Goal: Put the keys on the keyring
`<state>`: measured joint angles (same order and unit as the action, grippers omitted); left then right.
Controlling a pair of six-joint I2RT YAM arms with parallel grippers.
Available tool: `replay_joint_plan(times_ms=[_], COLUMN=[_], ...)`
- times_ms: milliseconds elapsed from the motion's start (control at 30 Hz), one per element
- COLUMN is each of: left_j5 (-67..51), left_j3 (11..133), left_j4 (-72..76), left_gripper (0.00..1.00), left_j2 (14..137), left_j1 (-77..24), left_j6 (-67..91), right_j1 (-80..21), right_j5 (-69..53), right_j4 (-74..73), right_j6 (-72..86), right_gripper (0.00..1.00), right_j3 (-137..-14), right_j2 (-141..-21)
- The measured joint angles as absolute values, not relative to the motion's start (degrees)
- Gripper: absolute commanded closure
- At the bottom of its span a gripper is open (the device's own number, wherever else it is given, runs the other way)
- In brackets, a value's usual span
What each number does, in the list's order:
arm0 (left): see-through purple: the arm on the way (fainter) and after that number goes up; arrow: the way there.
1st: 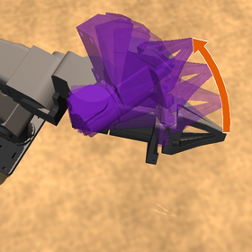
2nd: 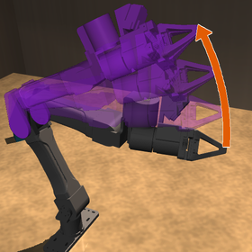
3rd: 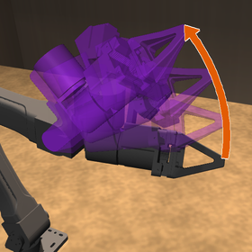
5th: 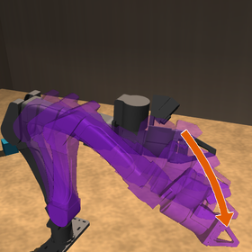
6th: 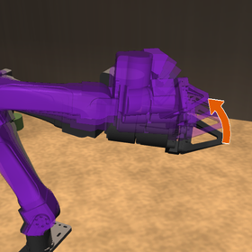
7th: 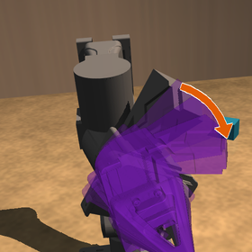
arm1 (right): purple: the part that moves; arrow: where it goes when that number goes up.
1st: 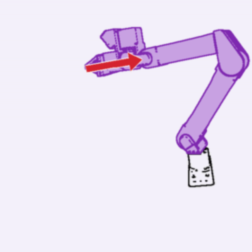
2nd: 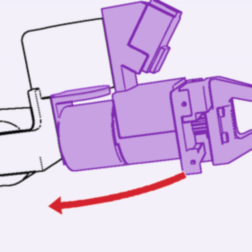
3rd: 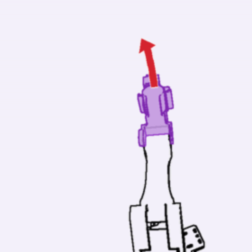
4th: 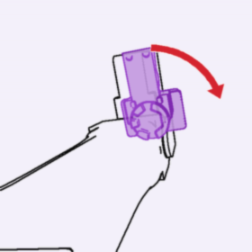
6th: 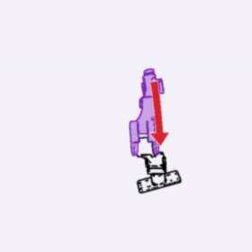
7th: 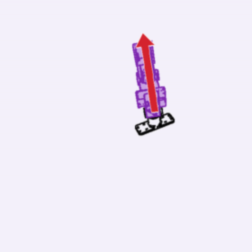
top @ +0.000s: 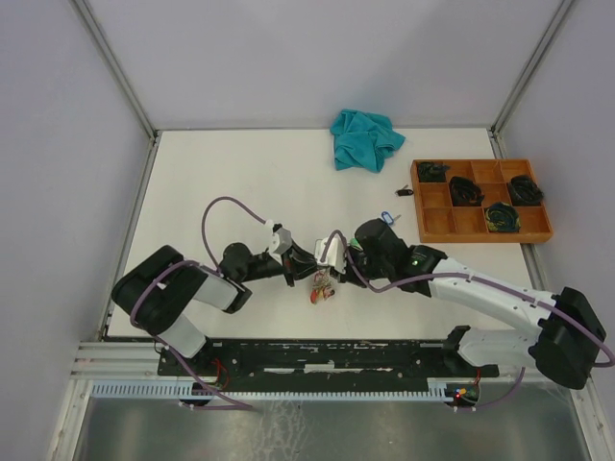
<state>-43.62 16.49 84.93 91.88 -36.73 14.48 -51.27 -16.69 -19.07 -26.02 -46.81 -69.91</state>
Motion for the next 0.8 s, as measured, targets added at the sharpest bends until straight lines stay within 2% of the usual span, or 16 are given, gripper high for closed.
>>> replay_joint_plan(times_ms=[267,467,533,567,800], left_j5=[-43.03,-43.07,-43.07,-42.96,-41.52], left_j3=[16.45,16.8,17.21,17.3,17.32], left_j4=[77.71,65.76,62.39,61.01,53.95], left_gripper=[0.97,0.97,0.97,0.97,0.97], left_j2=[86.41,82.3,81.34,80.97,79.13], left_j1=[-36.73,-36.88,-37.23,-37.45,-39.72], left_j6=[8.23,-0.67,-3.36,-4.71,-13.63], right_j1=[-51.03,-49.69,-49.23,-49.04,-48.73], right_j5=[-13.82,-8.93,-7.55,-7.16,-6.11], right_j4=[-21.87,-24.29,-25.5,-26.04,-28.45], right_j6=[-20.45,-11.16,-7.64,-5.34,4.91], right_gripper=[0.6,0.56,0.14,0.02,0.0], right_j3=[-43.22,-44.47,-45.43,-46.0,-50.92], right_j2=[-58.78,-56.6,-57.8,-58.37,-59.0])
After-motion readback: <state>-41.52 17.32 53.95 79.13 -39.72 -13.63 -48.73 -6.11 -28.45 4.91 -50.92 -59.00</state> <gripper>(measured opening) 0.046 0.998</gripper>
